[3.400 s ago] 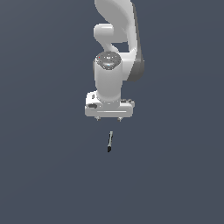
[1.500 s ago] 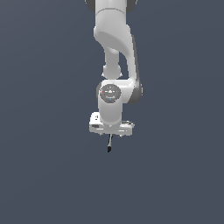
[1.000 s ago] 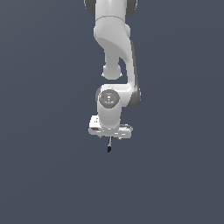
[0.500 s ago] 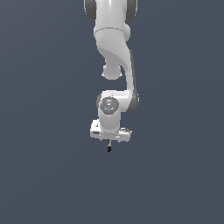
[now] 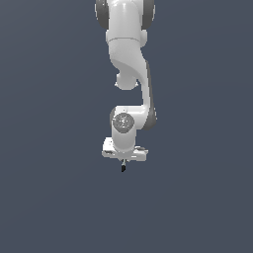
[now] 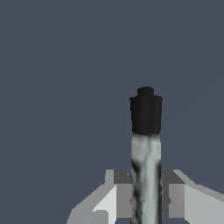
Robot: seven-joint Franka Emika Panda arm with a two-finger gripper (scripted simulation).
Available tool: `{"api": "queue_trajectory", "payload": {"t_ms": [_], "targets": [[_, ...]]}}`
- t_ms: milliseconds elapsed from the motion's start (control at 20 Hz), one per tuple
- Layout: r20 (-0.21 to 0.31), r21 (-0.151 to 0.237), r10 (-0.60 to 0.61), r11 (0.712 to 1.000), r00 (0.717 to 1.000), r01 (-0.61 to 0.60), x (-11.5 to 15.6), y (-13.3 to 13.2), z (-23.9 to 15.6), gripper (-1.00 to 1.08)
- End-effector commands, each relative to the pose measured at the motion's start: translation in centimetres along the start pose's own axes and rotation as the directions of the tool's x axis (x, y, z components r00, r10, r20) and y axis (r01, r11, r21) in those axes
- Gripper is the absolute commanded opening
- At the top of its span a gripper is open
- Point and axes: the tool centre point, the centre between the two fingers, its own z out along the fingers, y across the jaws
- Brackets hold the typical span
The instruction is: Pick up the object and move it to a goal position.
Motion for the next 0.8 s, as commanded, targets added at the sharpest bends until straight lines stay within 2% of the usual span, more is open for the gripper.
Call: {"api": "queue_trajectory", "payload": {"t_ms": [0,450,750], "targets": [[-0.001,0.000,0.000,1.000,1.000,0.000,0.0,0.0,0.0,-1.00],[-0.001,0.000,0.000,1.000,1.000,0.000,0.1,0.0,-0.3,-1.00],[-0.001,0.000,0.000,1.000,1.000,0.000,1.2,-0.3,-2.4,-1.00]]}}
